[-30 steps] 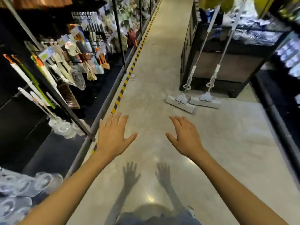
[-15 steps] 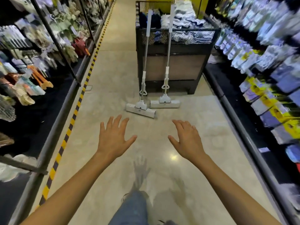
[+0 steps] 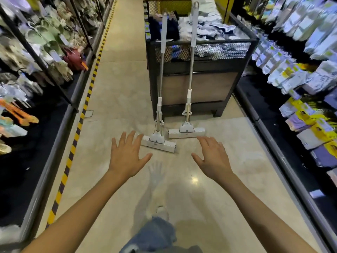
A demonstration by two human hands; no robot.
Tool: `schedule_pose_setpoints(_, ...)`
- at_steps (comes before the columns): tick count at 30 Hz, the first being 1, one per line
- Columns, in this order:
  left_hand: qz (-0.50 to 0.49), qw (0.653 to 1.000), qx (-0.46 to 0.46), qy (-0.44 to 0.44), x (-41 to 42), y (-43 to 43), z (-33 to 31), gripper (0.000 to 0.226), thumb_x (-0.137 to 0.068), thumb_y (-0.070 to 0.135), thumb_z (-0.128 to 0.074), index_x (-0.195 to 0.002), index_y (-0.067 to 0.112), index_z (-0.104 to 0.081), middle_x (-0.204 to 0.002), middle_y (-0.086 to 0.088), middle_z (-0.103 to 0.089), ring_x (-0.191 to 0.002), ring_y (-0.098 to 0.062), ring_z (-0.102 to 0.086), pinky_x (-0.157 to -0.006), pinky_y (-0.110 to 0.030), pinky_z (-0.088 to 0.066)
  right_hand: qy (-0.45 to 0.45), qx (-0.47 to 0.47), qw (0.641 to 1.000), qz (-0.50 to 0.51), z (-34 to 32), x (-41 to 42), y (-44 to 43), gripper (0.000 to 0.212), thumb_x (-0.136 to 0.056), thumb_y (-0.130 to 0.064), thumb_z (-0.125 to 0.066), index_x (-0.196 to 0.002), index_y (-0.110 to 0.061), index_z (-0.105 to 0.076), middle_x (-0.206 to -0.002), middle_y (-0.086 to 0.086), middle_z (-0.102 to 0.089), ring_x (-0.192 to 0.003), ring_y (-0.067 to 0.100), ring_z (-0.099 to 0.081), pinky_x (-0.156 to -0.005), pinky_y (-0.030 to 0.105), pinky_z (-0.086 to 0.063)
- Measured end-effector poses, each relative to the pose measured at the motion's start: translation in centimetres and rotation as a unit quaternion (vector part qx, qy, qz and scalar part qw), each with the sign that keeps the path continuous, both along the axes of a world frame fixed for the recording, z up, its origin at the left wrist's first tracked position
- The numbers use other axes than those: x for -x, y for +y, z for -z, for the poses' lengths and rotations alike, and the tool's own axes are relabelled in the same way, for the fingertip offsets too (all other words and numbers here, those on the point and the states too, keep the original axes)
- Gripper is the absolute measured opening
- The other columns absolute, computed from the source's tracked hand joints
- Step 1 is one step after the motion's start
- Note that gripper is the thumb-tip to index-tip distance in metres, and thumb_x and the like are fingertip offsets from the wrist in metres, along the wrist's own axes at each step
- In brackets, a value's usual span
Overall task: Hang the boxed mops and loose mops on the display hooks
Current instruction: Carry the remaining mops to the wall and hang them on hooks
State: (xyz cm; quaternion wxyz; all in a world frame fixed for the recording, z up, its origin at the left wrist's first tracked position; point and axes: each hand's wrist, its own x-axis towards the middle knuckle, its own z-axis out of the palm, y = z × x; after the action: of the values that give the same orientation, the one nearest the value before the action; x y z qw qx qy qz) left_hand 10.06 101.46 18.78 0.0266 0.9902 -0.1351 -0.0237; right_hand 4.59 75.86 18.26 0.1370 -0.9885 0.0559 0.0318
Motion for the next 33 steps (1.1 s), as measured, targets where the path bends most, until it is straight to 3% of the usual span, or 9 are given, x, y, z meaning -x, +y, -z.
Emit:
schedule_pose_setpoints(5, 0.006, 1.0, -0.016, 0.009, -10.8, 1.0, -1.1, 0.074, -0.087, 0.065, -0.041, -0.147, 0.024, -0.028, -0.156, -0.006, -0.025, -0.144, -0.032, -0.02, -0.112, -0.057, -0.016, -0.028, 0.004, 1.0, -0.005, -0.8, -10.1, 0.9, 0.059, -0.09, -0.038, -0.059, -0.141, -0.014, -0.042, -0.141, 0.008, -0.05, -0.131, 0.031, -0.042, -0.109, 0.048, -0.033)
schedule_pose_setpoints(10, 0.007, 1.0, -0.009, 0.008, -19.2, 1.2, -0.7, 0.084, -0.075, 0.07, -0.023, -0.138, 0.02, -0.046, -0.147, -0.011, -0.042, -0.135, -0.039, -0.036, -0.106, -0.062, -0.026, -0.011, -0.005, 1.0, -0.001, -0.8, -19.2, 0.9, 0.056, -0.091, -0.041, -0.056, -0.14, -0.021, -0.04, -0.143, 0.0, -0.048, -0.129, 0.024, -0.042, -0.109, 0.048, -0.033)
schedule_pose_setpoints(13, -0.001, 0.999, -0.008, 0.032, -24.2, 1.0, 0.6, 0.079, -0.076, 0.067, -0.034, -0.136, 0.018, -0.048, -0.145, -0.013, -0.045, -0.132, -0.041, -0.04, -0.104, -0.063, -0.028, 0.0, -0.018, 1.0, 0.006, 0.1, -24.5, 0.4, 0.057, -0.091, -0.04, -0.057, -0.141, -0.021, -0.039, -0.142, 0.002, -0.047, -0.131, 0.024, -0.041, -0.111, 0.046, -0.032)
schedule_pose_setpoints(18, -0.005, 0.998, -0.023, 0.055, -33.1, 0.0, 3.3, 0.077, -0.076, 0.064, -0.034, -0.133, 0.015, -0.052, -0.139, -0.015, -0.051, -0.127, -0.042, -0.046, -0.1, -0.064, -0.034, 0.009, -0.041, 0.999, 0.018, 2.2, -34.2, -0.6, 0.058, -0.091, -0.037, -0.06, -0.142, -0.017, -0.04, -0.143, 0.007, -0.048, -0.132, 0.027, -0.042, -0.113, 0.044, -0.032)
schedule_pose_setpoints(20, -0.015, 0.997, -0.024, 0.071, -37.0, -0.6, 4.0, 0.077, -0.077, 0.064, -0.035, -0.136, 0.017, -0.049, -0.143, -0.014, -0.048, -0.13, -0.041, -0.043, -0.102, -0.064, -0.032, 0.016, -0.048, 0.999, 0.008, 2.8, -38.2, -1.0, 0.059, -0.089, -0.036, -0.062, -0.14, -0.015, -0.043, -0.14, 0.009, -0.051, -0.129, 0.028, -0.046, -0.11, 0.044, -0.036)
schedule_pose_setpoints(25, -0.02, 0.994, -0.029, 0.101, -46.5, -2.2, 7.1, 0.074, -0.088, 0.06, -0.044, -0.15, 0.025, -0.02, -0.159, -0.005, -0.017, -0.146, -0.032, -0.013, -0.115, -0.054, -0.01, 0.034, -0.036, 0.998, -0.042, 4.2, -48.9, -2.1, 0.059, -0.087, -0.029, -0.066, -0.138, -0.008, -0.046, -0.133, 0.013, -0.056, -0.123, 0.035, -0.05, -0.104, 0.045, -0.04)
schedule_pose_setpoints(28, -0.001, 0.991, -0.046, 0.127, -51.4, -3.2, 9.2, 0.075, -0.089, 0.059, -0.044, -0.15, 0.025, -0.017, -0.159, -0.005, -0.015, -0.146, -0.031, -0.011, -0.115, -0.053, -0.009, 0.037, -0.029, 0.997, -0.055, 5.4, -55.2, -2.3, 0.062, -0.09, -0.032, -0.061, -0.143, -0.011, -0.038, -0.142, 0.009, -0.049, -0.131, 0.032, -0.043, -0.108, 0.044, -0.035)
schedule_pose_setpoints(31, 0.029, 0.99, -0.052, 0.124, -56.5, -4.3, 12.7, 0.076, -0.083, 0.057, -0.056, -0.145, 0.02, -0.034, -0.153, -0.011, -0.033, -0.14, -0.037, -0.03, -0.11, -0.06, -0.023, 0.053, -0.043, 0.996, -0.049, 7.9, -61.5, -2.0, 0.064, -0.093, -0.035, -0.055, -0.148, -0.014, -0.029, -0.149, 0.008, -0.04, -0.139, 0.03, -0.032, -0.114, 0.043, -0.027)
schedule_pose_setpoints(33, 0.045, 0.989, -0.052, 0.131, -59.9, -5.2, 15.4, 0.076, -0.084, 0.058, -0.053, -0.146, 0.021, -0.033, -0.154, -0.01, -0.031, -0.14, -0.036, -0.029, -0.111, -0.059, -0.021, 0.046, -0.05, 0.997, -0.036, 10.1, -65.1, -1.8, 0.067, -0.093, -0.036, -0.054, -0.149, -0.011, -0.026, -0.148, 0.01, -0.041, -0.136, 0.029, -0.035, -0.11, 0.04, -0.03)
